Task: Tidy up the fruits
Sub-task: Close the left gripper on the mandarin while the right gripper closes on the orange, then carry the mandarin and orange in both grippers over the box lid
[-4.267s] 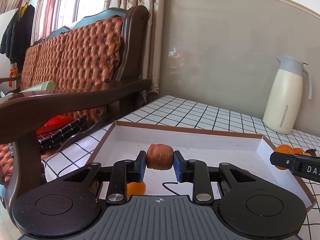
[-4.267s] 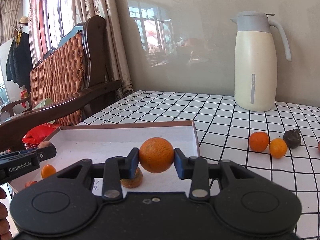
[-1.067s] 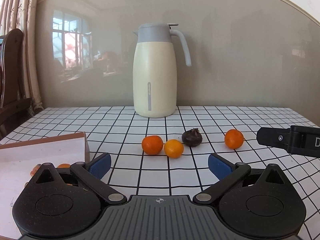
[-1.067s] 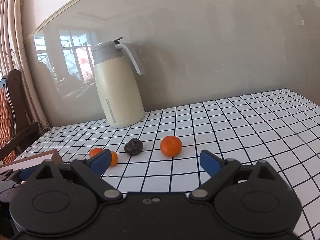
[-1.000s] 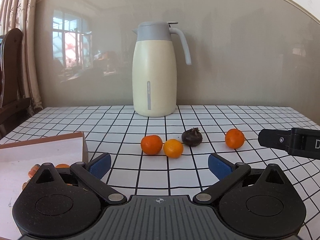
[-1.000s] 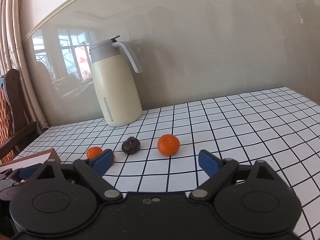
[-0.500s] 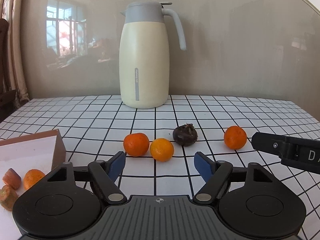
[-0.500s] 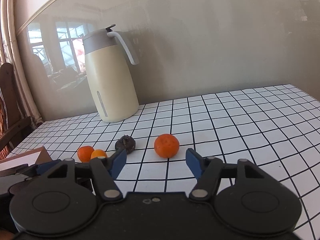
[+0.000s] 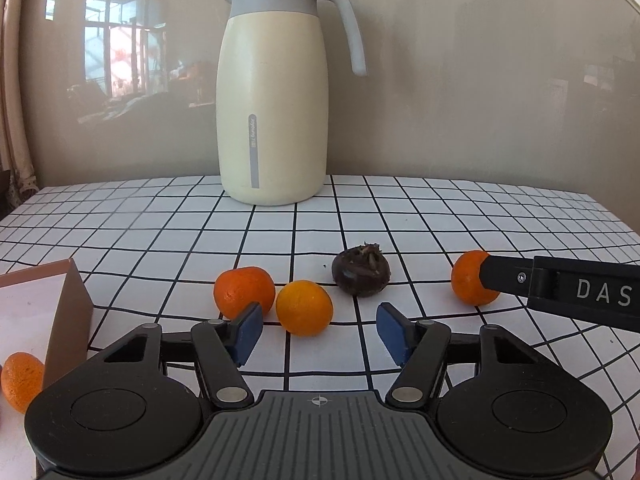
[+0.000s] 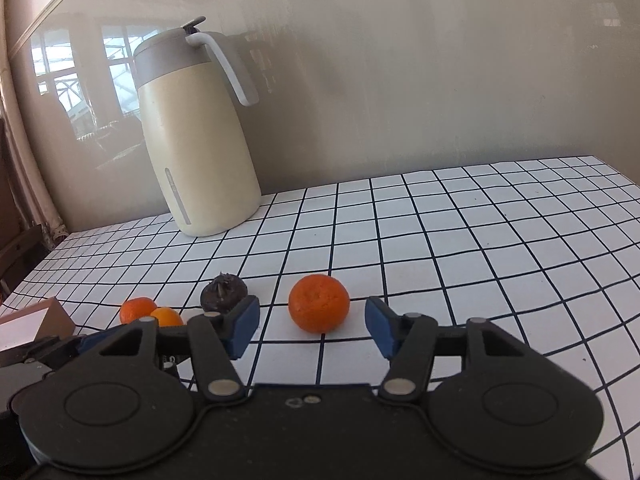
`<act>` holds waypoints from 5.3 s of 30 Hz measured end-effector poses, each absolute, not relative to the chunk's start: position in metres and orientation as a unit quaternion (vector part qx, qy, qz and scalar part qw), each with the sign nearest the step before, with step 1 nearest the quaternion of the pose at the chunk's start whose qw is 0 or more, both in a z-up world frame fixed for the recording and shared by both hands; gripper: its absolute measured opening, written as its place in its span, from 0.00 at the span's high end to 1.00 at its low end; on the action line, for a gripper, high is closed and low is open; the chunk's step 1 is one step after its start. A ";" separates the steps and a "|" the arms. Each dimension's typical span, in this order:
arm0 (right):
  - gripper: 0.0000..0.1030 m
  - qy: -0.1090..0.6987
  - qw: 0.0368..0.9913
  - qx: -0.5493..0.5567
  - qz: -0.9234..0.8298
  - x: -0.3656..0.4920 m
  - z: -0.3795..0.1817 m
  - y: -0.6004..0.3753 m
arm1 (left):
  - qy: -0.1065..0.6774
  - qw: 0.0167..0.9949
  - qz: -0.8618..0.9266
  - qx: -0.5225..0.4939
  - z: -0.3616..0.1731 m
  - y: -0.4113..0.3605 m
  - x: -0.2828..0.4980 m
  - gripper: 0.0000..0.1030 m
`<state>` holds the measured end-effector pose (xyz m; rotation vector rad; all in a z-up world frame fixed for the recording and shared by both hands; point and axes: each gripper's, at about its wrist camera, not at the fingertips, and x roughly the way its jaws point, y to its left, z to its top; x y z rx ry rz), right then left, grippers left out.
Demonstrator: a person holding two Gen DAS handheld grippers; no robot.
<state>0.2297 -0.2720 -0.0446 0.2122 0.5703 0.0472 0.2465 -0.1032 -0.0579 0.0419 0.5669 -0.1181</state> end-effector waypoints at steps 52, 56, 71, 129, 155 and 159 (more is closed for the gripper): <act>0.68 0.309 0.945 0.090 0.062 0.231 -0.051 -0.269 | 0.287 0.956 -0.062 0.005 -0.054 -0.092 0.229 0.69; 0.68 0.308 0.946 0.073 0.072 0.217 -0.047 -0.263 | 0.278 0.958 -0.068 0.015 -0.049 -0.092 0.216 0.69; 0.68 0.300 0.947 0.066 0.091 0.164 -0.036 -0.237 | 0.245 0.966 -0.071 0.026 -0.030 -0.067 0.154 0.69; 0.68 0.236 0.933 0.025 0.270 0.118 -0.008 -0.067 | 0.196 0.974 0.104 -0.041 -0.010 0.126 0.050 0.69; 0.67 0.227 0.938 0.018 0.263 0.134 -0.010 -0.022 | 0.189 0.965 0.173 -0.058 -0.013 0.197 0.054 0.69; 0.67 0.229 0.939 0.021 0.255 0.139 -0.012 -0.021 | 0.189 0.964 0.176 -0.061 -0.013 0.205 0.059 0.69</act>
